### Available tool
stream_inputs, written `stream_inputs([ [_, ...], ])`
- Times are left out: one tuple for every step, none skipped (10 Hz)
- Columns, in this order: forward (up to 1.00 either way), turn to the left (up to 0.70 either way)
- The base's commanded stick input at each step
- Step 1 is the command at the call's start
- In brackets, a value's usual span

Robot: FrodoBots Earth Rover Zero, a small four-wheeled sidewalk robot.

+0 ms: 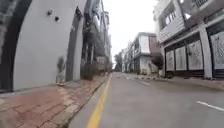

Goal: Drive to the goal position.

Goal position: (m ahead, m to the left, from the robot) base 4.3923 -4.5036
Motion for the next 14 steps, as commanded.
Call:
stream_inputs([
  [0.50, 0.00],
  [0.50, 0.00],
  [0.50, 0.00],
  [0.50, 0.00],
  [0.50, 0.00],
  [0.50, 0.00],
  [0.50, 0.00],
  [0.50, 0.00],
  [0.50, 0.00],
  [0.50, 0.00],
  [0.50, 0.00],
  [0.50, 0.00],
  [0.50, 0.00],
  [0.50, 0.00],
])
